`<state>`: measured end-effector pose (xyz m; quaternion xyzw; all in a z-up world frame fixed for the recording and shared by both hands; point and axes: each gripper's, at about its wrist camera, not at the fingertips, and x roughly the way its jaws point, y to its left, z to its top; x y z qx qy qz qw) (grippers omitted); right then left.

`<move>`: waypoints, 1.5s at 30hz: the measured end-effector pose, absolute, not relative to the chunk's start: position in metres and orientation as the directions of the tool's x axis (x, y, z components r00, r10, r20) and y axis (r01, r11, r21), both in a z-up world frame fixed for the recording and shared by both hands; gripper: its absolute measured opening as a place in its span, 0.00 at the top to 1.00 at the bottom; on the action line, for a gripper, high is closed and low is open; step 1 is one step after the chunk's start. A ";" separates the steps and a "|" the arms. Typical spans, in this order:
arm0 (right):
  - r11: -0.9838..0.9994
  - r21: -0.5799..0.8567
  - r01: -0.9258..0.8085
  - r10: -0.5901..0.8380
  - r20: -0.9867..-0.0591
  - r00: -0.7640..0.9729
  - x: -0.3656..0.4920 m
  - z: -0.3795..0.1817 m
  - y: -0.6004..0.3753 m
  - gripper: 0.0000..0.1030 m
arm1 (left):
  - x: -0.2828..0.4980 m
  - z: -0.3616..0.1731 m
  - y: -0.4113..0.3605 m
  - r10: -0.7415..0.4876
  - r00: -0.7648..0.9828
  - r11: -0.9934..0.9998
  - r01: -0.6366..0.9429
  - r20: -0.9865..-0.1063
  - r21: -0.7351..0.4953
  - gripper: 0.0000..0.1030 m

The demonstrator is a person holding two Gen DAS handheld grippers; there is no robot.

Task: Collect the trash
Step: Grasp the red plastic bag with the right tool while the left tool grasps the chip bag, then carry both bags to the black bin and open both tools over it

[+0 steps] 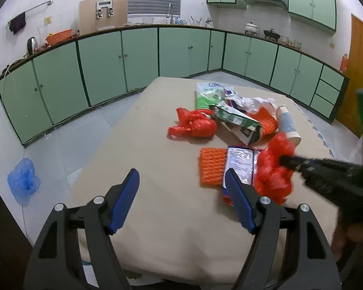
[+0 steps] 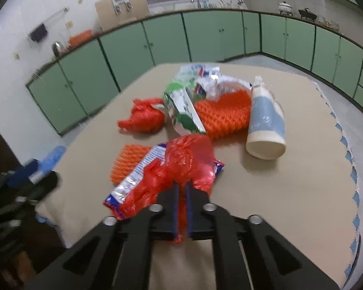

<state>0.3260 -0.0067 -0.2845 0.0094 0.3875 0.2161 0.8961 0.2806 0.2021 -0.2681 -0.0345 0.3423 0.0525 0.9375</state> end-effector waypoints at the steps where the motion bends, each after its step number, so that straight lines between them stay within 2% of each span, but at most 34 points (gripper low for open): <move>1: 0.910 0.174 -0.377 0.389 -0.675 0.627 0.321 -0.277 -0.015 0.97 | 0.281 -0.269 0.198 0.066 0.759 0.993 -0.117 -0.647 -0.036 0.31; 7: 0.932 0.173 -0.319 0.351 -0.651 0.673 0.315 -0.258 -0.060 0.97 | 0.291 -0.281 0.163 0.020 0.743 0.996 -0.074 -0.670 -0.052 0.31; 18: 0.948 0.208 -0.241 0.318 -0.652 0.689 0.327 -0.264 -0.105 0.97 | 0.317 -0.319 0.139 0.043 0.680 0.995 -0.093 -0.732 -0.027 0.31; 19: 0.947 0.210 -0.241 0.320 -0.654 0.686 0.328 -0.265 -0.105 0.97 | 0.321 -0.325 0.140 0.041 0.667 0.995 -0.095 -0.744 -0.031 0.33; 21: 0.947 0.212 -0.241 0.321 -0.657 0.682 0.329 -0.268 -0.104 0.96 | 0.328 -0.333 0.141 0.017 0.644 0.995 -0.086 -0.764 -0.050 0.71; 22: 0.947 0.212 -0.241 0.321 -0.659 0.680 0.330 -0.269 -0.104 0.96 | 0.330 -0.334 0.141 0.014 0.642 0.995 -0.087 -0.766 -0.055 0.85; 25: 0.947 0.215 -0.239 0.321 -0.660 0.679 0.330 -0.270 -0.107 0.96 | 0.328 -0.326 0.137 0.023 0.678 0.997 -0.072 -0.735 -0.036 0.88; 26: 0.947 0.216 -0.239 0.322 -0.660 0.679 0.329 -0.270 -0.108 0.96 | 0.326 -0.322 0.136 0.018 0.689 0.997 -0.068 -0.725 -0.040 0.93; 28: 0.946 0.216 -0.241 0.324 -0.658 0.680 0.327 -0.269 -0.108 0.96 | 0.321 -0.316 0.135 0.004 0.703 0.997 -0.062 -0.711 -0.056 0.97; 36: 0.945 0.215 -0.245 0.326 -0.634 0.701 0.314 -0.252 -0.114 0.97 | 0.302 -0.283 0.130 -0.012 0.749 0.995 -0.060 -0.662 -0.086 0.97; 45: 0.941 0.222 -0.254 0.337 -0.596 0.729 0.297 -0.228 -0.120 0.97 | 0.283 -0.241 0.119 -0.015 0.797 0.997 -0.032 -0.603 -0.067 0.98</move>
